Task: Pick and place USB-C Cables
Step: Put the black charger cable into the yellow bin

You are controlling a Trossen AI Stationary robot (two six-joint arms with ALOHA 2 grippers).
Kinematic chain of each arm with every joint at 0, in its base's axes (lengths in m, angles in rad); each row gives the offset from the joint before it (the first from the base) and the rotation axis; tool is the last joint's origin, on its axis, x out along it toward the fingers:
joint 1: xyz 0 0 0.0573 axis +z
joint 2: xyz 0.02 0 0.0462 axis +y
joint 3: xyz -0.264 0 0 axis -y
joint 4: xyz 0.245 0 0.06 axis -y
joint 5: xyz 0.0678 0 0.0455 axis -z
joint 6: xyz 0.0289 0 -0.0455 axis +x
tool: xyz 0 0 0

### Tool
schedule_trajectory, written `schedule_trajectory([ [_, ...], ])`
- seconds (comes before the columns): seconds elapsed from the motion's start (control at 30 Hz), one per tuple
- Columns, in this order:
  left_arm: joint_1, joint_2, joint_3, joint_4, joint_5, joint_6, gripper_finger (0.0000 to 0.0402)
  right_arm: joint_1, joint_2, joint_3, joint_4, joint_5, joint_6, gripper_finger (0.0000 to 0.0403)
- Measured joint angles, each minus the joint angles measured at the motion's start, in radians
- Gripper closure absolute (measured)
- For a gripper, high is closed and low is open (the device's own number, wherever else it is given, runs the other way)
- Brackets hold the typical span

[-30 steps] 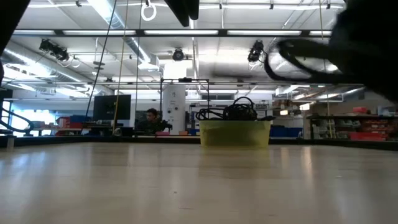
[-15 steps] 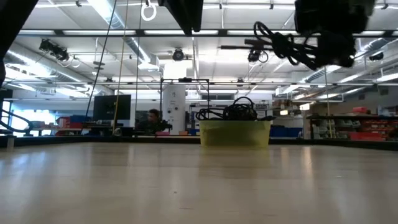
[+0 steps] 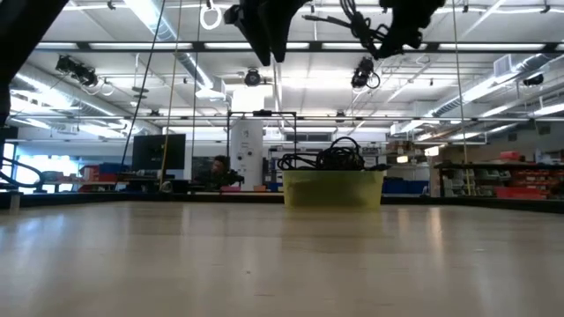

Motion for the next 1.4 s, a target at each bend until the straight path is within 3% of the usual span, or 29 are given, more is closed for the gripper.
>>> schedule_trajectory([
  [0.2, 0.008, 0.000, 0.000, 0.000, 0.003, -0.020, 0.0209, -0.164, 0.210, 0.143, 0.000, -0.172, -0.161, 0.0380],
  [0.47, 0.014, 0.000, 0.000, -0.002, 0.003, 0.015, 0.0210, -0.174, 0.538, 0.242, -0.095, -0.268, -0.306, 0.0380],
  [0.73, 0.043, 0.000, 0.000, -0.003, 0.003, 0.068, 0.0210, -0.110, 0.707, 0.337, -0.282, -0.113, -0.429, 0.0380],
  [1.17, 0.081, 0.000, 0.000, -0.006, 0.003, 0.112, 0.0209, -0.091, 0.709, 0.346, -0.254, 0.093, -0.412, 0.0380],
  [1.4, 0.082, 0.000, 0.000, -0.005, 0.003, 0.113, 0.0210, -0.095, 0.721, 0.346, -0.263, 0.061, -0.375, 0.0380],
])
